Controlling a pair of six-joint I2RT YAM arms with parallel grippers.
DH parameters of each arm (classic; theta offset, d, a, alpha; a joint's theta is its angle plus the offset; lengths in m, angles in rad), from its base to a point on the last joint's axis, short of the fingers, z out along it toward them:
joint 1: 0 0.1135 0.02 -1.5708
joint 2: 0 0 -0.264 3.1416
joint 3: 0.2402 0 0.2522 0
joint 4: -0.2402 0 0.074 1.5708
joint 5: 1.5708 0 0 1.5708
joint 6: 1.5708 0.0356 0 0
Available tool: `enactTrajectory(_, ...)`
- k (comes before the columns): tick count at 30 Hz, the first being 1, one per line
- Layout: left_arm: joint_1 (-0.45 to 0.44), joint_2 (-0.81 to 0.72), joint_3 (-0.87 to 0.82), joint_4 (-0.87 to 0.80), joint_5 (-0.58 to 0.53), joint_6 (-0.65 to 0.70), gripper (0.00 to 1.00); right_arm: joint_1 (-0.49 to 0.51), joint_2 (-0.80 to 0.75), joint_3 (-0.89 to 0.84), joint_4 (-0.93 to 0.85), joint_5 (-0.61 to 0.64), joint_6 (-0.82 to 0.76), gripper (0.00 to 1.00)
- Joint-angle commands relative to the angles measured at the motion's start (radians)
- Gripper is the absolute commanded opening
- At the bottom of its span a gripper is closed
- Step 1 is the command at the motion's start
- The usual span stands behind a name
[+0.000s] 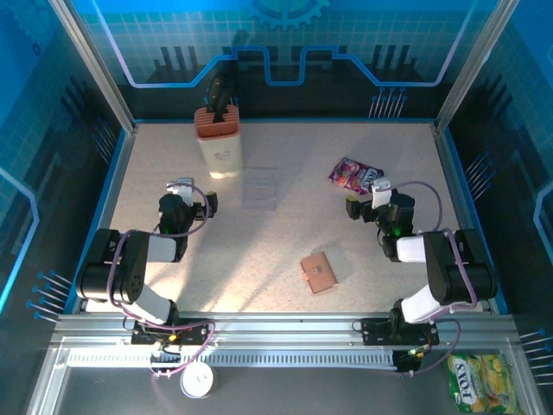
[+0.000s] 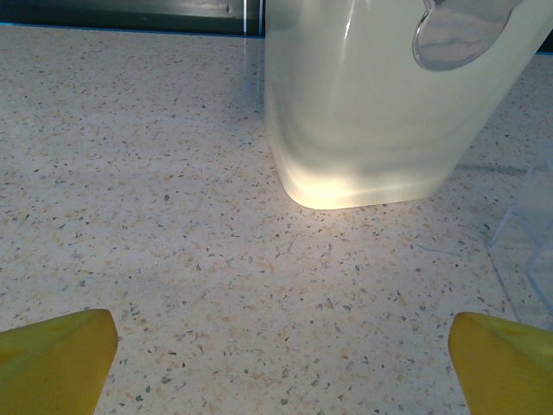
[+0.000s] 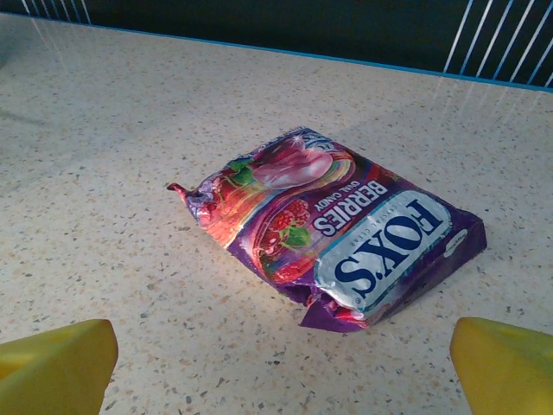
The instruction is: Take the credit cards out of the card holder
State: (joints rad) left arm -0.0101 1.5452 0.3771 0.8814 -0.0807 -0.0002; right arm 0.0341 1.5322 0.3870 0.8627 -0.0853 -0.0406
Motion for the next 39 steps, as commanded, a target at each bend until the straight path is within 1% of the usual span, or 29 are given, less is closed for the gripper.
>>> enactTrajectory(1, 0.001, -0.010, 0.017, 0.008, -0.002, 0.006, 0.99, 0.013, -0.042, 0.040, -0.062, 0.041, 0.007, 1.00)
enactTrajectory(8, -0.021, -0.118, 0.079, -0.191, -0.033, 0.023, 0.99, 0.046, -0.129, 0.102, -0.238, 0.079, -0.020, 1.00)
enactTrajectory(11, -0.047, -0.165, 0.105, -0.282, -0.075, 0.026, 0.99, 0.077, -0.163, 0.148, -0.343, 0.115, -0.040, 1.00)
enactTrajectory(14, -0.068, -0.204, 0.138, -0.387, -0.108, -0.004, 0.99, 0.103, -0.184, 0.213, -0.464, 0.141, -0.018, 1.00)
enactTrajectory(16, -0.072, -0.235, 0.160, -0.453, -0.089, -0.044, 0.99, 0.128, -0.193, 0.256, -0.536, 0.161, 0.014, 1.00)
enactTrajectory(18, -0.073, -0.274, 0.182, -0.515, -0.042, -0.091, 0.99, 0.155, -0.197, 0.295, -0.586, 0.176, 0.055, 1.00)
enactTrajectory(22, -0.074, -0.360, 0.234, -0.658, 0.010, -0.200, 0.99, 0.240, -0.190, 0.367, -0.711, 0.232, 0.145, 0.98)
enactTrajectory(25, -0.073, -0.411, 0.317, -0.840, -0.011, -0.288, 0.99, 0.299, -0.170, 0.421, -0.783, 0.249, 0.238, 0.96)
enactTrajectory(29, -0.071, -0.423, 0.466, -1.097, 0.008, -0.338, 0.99, 0.369, -0.114, 0.514, -0.886, 0.244, 0.347, 0.91)
enactTrajectory(31, -0.072, -0.416, 0.537, -1.224, 0.030, -0.339, 0.99, 0.403, -0.078, 0.566, -0.931, 0.239, 0.397, 0.88)
enactTrajectory(34, -0.071, -0.410, 0.626, -1.365, 0.051, -0.327, 0.99, 0.450, -0.017, 0.638, -0.994, 0.228, 0.452, 0.84)
enactTrajectory(39, -0.070, -0.424, 0.712, -1.508, 0.083, -0.260, 0.99, 0.507, 0.115, 0.801, -1.133, 0.212, 0.516, 0.75)
